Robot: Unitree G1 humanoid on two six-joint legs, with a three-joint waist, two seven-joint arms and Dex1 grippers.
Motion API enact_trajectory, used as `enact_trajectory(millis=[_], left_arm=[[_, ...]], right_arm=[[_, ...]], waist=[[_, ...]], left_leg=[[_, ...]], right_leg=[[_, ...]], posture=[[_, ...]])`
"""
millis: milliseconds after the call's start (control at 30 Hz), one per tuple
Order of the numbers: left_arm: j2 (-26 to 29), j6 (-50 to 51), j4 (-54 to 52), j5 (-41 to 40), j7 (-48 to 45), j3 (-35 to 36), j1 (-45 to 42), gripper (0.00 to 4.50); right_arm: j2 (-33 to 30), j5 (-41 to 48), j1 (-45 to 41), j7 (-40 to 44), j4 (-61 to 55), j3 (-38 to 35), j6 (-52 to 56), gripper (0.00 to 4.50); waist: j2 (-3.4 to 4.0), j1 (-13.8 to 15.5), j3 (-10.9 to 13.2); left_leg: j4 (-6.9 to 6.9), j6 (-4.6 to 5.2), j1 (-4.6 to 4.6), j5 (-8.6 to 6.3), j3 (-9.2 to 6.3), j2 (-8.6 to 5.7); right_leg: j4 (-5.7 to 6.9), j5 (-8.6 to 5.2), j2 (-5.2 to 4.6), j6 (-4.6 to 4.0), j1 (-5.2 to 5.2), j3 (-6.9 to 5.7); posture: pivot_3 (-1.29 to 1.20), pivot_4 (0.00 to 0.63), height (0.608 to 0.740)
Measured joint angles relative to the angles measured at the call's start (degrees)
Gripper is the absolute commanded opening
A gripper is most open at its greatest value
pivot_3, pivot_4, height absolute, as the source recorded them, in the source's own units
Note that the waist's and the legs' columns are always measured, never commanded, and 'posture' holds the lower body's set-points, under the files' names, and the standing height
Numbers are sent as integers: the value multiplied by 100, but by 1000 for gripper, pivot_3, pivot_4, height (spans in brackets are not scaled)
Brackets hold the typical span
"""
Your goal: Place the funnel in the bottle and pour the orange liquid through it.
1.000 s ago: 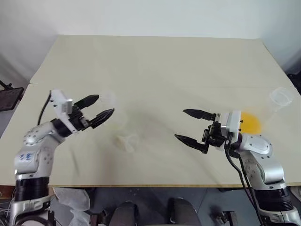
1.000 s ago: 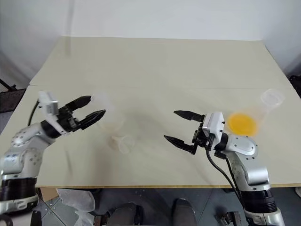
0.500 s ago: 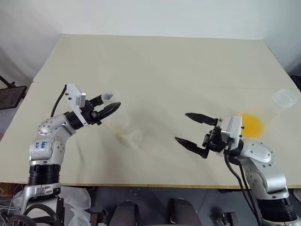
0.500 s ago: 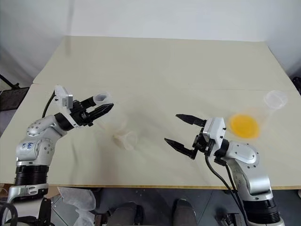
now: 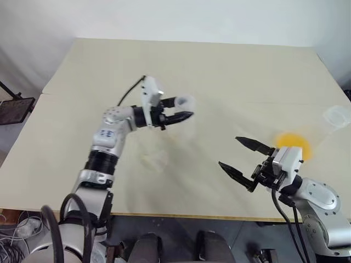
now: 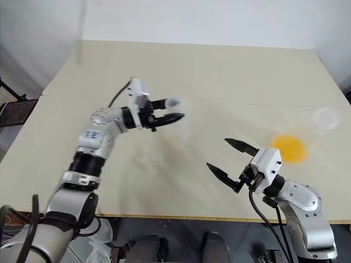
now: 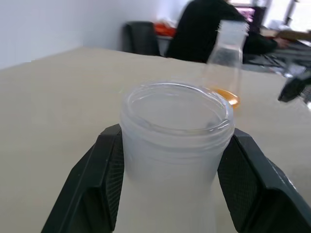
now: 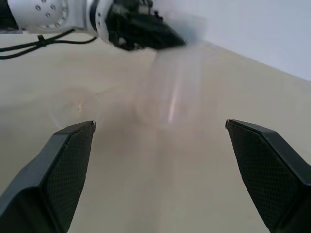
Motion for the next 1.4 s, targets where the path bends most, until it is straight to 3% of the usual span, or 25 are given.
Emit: enact_trajectory(millis=[333,400,567,1167,1400], left_arm=[[-319,-454,419,126,-260,81,-21,2360],[-317,-461,425,136,-269,97,-21,3086],[-312,-341,390,139,-353,98,-10,4428],[442,-582,-151,-66,-706,809,440,4428],[1141,-198,-999,-377,-625,1343,1682,4428]], right_arm=[[110,-146,246,-377,-263,-131,-41,4500],[126,-172,245,-392,-263,-104,-41,4500],[128,-173,215,-393,-262,-20,-41,4500],[124,-164,-154,-198,-40,94,-37,4500],[113,-159,-417,50,234,154,-41,4500]], waist=[[-3,23,2],[-3,28,2],[-3,35,2],[-2,17,1],[-2,-114,1]], left_leg=[[9,1,-3,0,-2,2],[9,1,-3,0,-3,3],[9,1,-4,0,-5,2],[12,1,-5,0,-12,3],[10,0,-2,0,-27,8]], right_leg=[[2,0,0,0,-1,-1],[2,0,0,0,-1,-1],[2,0,0,0,-1,-3],[5,0,0,0,0,-7],[13,0,0,0,-1,-10]], posture=[[0,150,740],[0,150,740],[0,150,740],[0,150,740],[0,150,740]])
